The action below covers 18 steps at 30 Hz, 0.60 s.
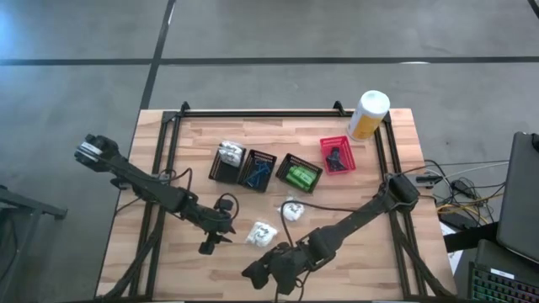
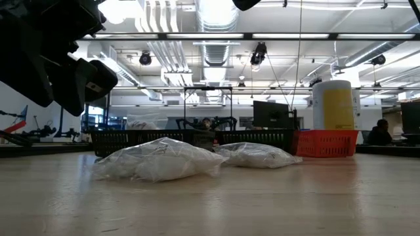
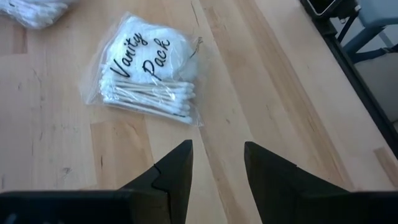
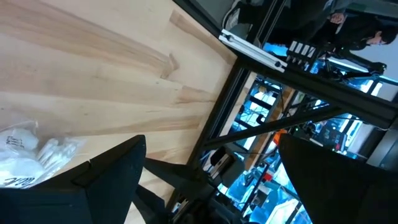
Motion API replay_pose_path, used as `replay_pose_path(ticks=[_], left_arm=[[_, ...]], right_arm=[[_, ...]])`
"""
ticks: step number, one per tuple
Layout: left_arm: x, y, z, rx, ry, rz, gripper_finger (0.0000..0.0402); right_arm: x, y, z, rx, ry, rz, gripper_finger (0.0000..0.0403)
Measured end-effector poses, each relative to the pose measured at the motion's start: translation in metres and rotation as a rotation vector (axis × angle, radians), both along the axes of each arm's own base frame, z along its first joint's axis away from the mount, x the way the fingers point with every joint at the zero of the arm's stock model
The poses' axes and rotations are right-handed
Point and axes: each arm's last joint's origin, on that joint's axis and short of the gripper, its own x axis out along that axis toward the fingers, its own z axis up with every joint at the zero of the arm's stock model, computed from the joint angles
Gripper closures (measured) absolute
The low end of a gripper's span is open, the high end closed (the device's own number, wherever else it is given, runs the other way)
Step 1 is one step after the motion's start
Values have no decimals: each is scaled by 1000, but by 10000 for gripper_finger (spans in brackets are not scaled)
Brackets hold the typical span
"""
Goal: Pick & Place Travel size toiletries
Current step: Move the bottom vanity pack to the middle left of the table
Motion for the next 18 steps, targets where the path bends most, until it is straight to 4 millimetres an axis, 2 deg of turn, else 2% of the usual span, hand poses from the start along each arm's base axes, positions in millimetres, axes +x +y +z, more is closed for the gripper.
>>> replay_pose_path(ticks=[9,18], left_arm=[[1,-1,1,-13,-24,1,252],[1,-1,1,-12,-22,0,252]], right_arm=[[1,-1,0,9,2,-8,39],[3,-3,1,503,87,-357,39]])
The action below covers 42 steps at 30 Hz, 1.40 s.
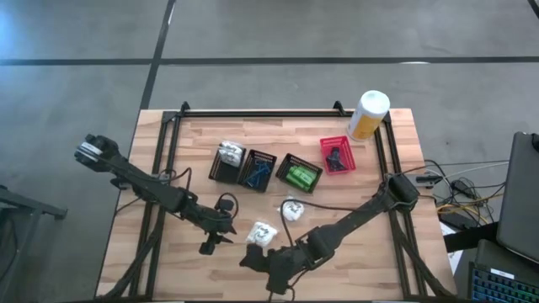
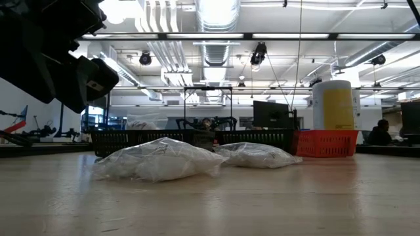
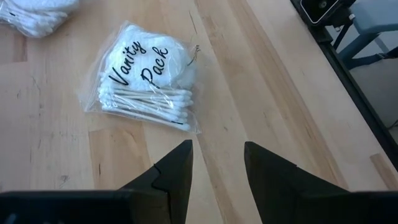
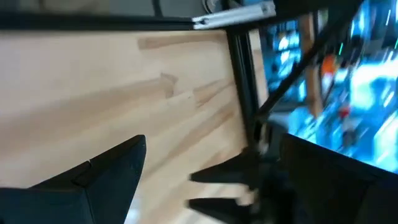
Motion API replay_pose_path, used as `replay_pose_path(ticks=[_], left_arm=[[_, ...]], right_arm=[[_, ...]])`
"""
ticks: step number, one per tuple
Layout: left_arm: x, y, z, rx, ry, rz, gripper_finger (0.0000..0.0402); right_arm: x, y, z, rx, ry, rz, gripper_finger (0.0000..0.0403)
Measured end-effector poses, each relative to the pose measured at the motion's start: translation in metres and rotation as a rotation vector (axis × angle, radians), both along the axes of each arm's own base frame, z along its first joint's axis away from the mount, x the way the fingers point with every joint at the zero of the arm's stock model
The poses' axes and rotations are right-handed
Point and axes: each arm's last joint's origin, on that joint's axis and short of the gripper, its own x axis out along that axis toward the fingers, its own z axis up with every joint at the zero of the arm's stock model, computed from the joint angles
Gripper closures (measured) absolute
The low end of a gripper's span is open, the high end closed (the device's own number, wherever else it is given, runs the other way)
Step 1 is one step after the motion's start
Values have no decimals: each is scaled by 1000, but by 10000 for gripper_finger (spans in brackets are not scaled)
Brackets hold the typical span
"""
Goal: Pick & Place Travel size toiletries
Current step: Move the bottom vanity pack to the middle left of the table
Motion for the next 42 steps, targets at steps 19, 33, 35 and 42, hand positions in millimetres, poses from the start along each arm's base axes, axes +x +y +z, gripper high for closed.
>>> replay_pose_path(ticks=[19,33,35,42], left_arm=[[0,0,0,-1,1,-1,297],[-1,-1,0,-4,6,0,339],[-1,-1,-1,-9,11,5,339],[-3,-3,-1,-8,19,-1,339]], right_arm=[[4,1,5,803,96,-500,39],[11,-9,14,1006,219,-436,39],[11,-16,23,1035,239,-399,39],[-8,-34,45,1073,240,-400,39]])
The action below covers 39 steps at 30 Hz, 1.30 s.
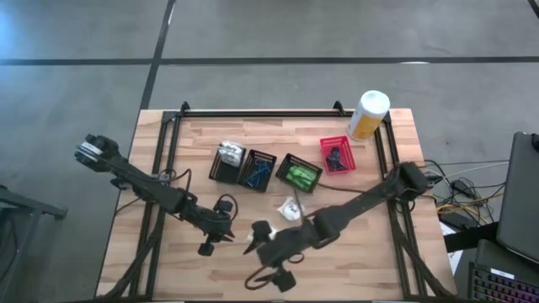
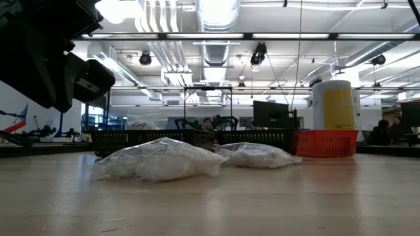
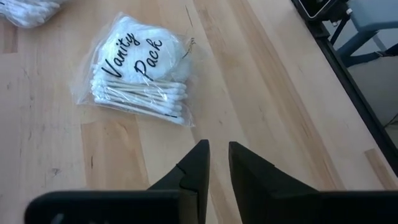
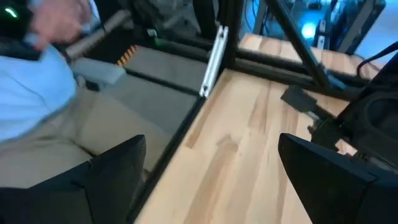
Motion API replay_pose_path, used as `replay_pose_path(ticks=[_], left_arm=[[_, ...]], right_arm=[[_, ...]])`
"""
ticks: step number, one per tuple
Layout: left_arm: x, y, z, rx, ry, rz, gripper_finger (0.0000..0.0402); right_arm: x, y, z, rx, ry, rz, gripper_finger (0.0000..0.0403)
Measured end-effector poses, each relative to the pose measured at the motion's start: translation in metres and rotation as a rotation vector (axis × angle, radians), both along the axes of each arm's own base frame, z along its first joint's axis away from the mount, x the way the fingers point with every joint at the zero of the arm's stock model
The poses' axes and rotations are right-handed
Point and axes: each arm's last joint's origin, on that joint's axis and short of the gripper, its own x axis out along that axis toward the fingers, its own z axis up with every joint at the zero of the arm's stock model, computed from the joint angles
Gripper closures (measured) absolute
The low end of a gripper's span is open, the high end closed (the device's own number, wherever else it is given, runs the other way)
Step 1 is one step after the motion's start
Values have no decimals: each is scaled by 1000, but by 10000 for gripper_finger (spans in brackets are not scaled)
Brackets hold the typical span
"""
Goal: Pick & Place Travel size toiletries
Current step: Move the bottom vanity pack to the middle left of the table
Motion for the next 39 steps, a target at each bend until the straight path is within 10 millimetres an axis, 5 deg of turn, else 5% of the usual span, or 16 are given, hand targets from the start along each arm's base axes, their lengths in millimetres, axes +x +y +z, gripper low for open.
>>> replay_pose_path(ticks=[5,12,18,33,39], left_arm=[[0,0,0,3,3,-3,339],[1,-1,2,-9,-25,-3,339],[7,-2,4,-15,-34,9,339],[58,-21,-2,118,24,-22,337],[67,-22,-6,204,9,19,300]], right_arm=[[-38,-21,9,100,-133,-16,39],[-101,-55,-9,118,-216,-16,39],[-143,-78,-30,31,-45,-86,39],[-214,-115,-35,73,-112,-152,39],[-218,-117,-49,75,-125,-150,39]])
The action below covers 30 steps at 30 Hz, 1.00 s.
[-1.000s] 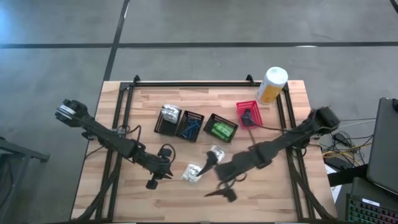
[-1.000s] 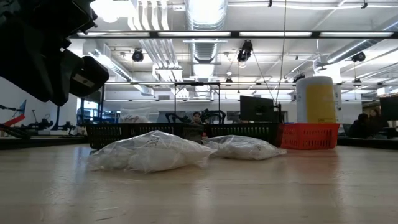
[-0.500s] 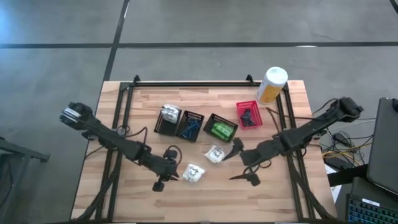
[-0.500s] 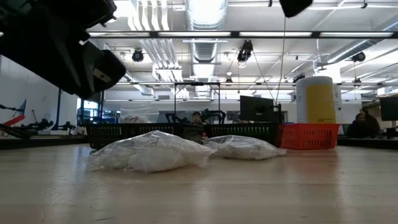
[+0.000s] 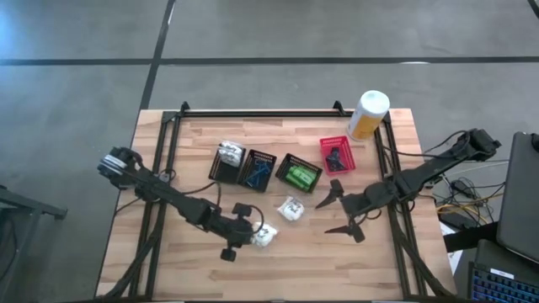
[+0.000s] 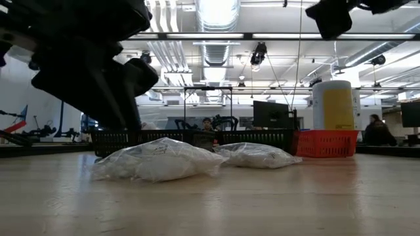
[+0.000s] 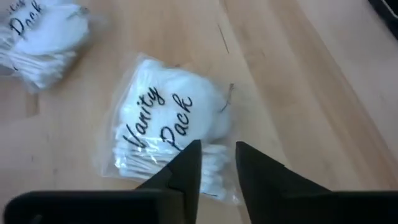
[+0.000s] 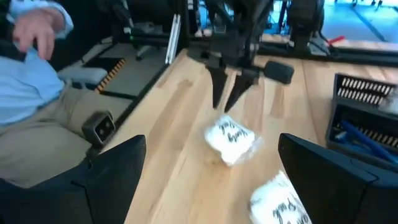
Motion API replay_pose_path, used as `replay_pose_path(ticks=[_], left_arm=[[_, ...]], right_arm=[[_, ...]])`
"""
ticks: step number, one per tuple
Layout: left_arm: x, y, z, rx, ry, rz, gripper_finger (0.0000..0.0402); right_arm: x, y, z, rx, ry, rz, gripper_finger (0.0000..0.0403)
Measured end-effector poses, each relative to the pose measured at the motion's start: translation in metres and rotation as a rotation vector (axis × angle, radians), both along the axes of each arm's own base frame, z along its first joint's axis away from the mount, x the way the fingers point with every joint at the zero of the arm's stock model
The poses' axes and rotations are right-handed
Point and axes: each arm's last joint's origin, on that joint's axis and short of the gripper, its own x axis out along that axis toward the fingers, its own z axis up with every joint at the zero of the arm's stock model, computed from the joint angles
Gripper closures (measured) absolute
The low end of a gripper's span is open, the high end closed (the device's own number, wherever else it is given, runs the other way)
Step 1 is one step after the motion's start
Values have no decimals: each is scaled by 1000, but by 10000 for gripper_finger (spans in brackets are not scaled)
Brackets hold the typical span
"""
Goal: Pick & Place Travel size toiletries
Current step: Move the bottom vanity pack to the middle left of the table
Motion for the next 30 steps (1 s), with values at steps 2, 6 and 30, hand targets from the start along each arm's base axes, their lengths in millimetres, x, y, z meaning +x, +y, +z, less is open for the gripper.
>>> replay_pose_path(ticks=[2,6,30], left_arm=[[2,-1,2,-3,-10,1,278],[7,-2,10,-24,-58,5,229],[38,-31,-31,111,48,-9,208]], right_arm=[[0,0,-5,-12,18,1,39],[2,1,-9,-19,24,3,39],[5,2,-3,-13,-6,4,39]])
